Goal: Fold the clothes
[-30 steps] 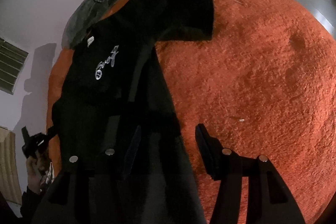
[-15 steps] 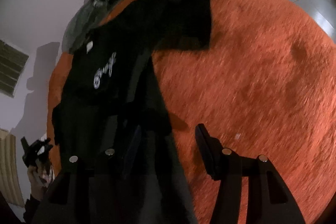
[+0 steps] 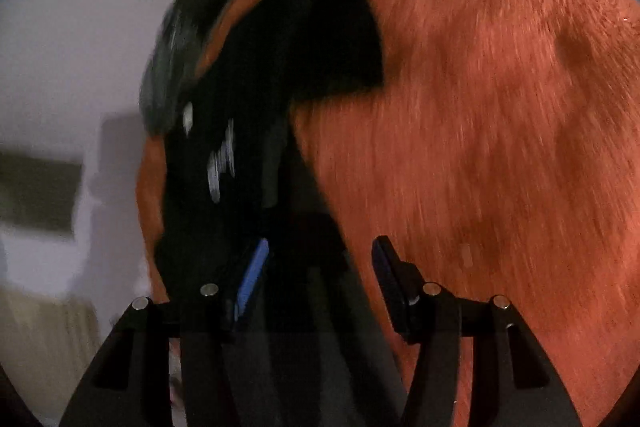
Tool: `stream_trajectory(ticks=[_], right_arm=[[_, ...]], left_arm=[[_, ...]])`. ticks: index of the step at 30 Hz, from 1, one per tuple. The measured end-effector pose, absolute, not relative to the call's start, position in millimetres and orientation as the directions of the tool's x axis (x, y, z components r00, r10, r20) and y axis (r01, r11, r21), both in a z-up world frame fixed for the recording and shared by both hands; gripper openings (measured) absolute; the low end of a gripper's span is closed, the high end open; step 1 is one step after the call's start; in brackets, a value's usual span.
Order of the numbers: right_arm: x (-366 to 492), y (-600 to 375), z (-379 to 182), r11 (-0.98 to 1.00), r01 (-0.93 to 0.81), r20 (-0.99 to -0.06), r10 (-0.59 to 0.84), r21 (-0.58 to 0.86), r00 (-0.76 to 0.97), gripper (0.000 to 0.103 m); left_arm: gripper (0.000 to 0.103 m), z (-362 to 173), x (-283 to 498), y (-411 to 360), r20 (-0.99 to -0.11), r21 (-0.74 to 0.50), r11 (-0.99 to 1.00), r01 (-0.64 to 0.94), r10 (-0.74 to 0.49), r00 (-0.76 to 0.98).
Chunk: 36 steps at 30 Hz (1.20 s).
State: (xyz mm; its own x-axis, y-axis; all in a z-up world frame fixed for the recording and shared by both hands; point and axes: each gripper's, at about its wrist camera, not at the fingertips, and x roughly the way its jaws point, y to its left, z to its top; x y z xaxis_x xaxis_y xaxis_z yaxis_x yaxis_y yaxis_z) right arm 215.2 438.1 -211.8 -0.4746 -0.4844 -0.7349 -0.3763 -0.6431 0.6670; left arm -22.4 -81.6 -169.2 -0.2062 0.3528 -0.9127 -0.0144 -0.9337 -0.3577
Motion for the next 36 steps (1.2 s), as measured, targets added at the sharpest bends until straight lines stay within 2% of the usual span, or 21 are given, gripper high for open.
stream_trajectory(ticks=[6,10,12,14,15,16,17,19,23,28,31,33,34,35,36], right_arm=[[293,408,-207,-0.788,-0.268,-0.825,-0.48,0.555,-0.298,0.054],[338,403,-217,-0.77,-0.309,-0.828,-0.499,0.559,-0.255,0.053],[351,396,-221,-0.784,-0.298,-0.838,-0.493,0.544,-0.234,0.039],[358,387,-221,-0.827,-0.259,-0.864,-0.456,0.499,-0.212,0.003],[361,384,-220,-0.841,-0.243,-0.872,-0.437,0.483,-0.219,0.003],[363,384,-217,-0.84,-0.245,-0.87,-0.432,0.484,-0.238,0.003],[365,384,-214,-0.837,-0.251,-0.867,-0.426,0.486,-0.257,0.002],[372,389,-207,-0.825,-0.277,-0.861,-0.418,0.493,-0.289,0.002],[388,402,-199,-0.809,-0.309,-0.856,-0.411,0.501,-0.314,0.0],[391,396,-224,-0.802,-0.335,-0.865,-0.413,0.493,-0.285,0.001],[392,394,-215,-0.811,-0.299,-0.856,-0.418,0.502,-0.304,0.002],[392,389,-208,-0.854,-0.253,-0.878,-0.38,0.454,-0.292,0.018],[393,387,-208,-0.862,-0.239,-0.881,-0.378,0.448,-0.285,0.035],[394,387,-209,-0.861,-0.236,-0.88,-0.383,0.451,-0.281,0.044],[396,387,-211,-0.856,-0.243,-0.878,-0.388,0.455,-0.279,0.044]], left_arm=[[0.056,-187,63,-94,-0.912,-0.4,-0.912,-0.093,0.406,-0.054],[0.056,-195,119,-120,-0.902,-0.43,-0.9,-0.068,0.432,-0.015],[0.056,-197,130,-125,-0.903,-0.429,-0.901,-0.059,0.43,-0.013],[0.055,-198,139,-127,-0.898,-0.437,-0.898,-0.044,0.438,-0.022],[0.047,-198,143,-128,-0.897,-0.441,-0.897,-0.034,0.442,-0.027],[0.021,-199,146,-129,-0.895,-0.445,-0.895,-0.023,0.446,-0.032],[0.009,-200,150,-130,-0.893,-0.448,-0.894,-0.009,0.448,-0.033],[0.004,-202,156,-136,-0.891,-0.453,-0.891,0.024,0.453,-0.026],[0.003,-200,148,-128,-0.894,-0.448,-0.893,0.044,0.446,-0.047],[0.003,-206,155,-132,-0.883,-0.469,-0.881,0.066,0.466,-0.056],[0.004,-204,157,-135,-0.883,-0.467,-0.884,0.012,0.466,-0.061],[0.007,-203,171,-146,-0.886,-0.46,-0.888,-0.027,0.46,-0.048],[0.014,-204,169,-144,-0.885,-0.464,-0.885,-0.03,0.465,-0.039],[0.018,-205,168,-143,-0.882,-0.47,-0.882,-0.031,0.471,-0.032],[0.026,-206,167,-143,-0.878,-0.477,-0.878,-0.029,0.478,-0.032]])
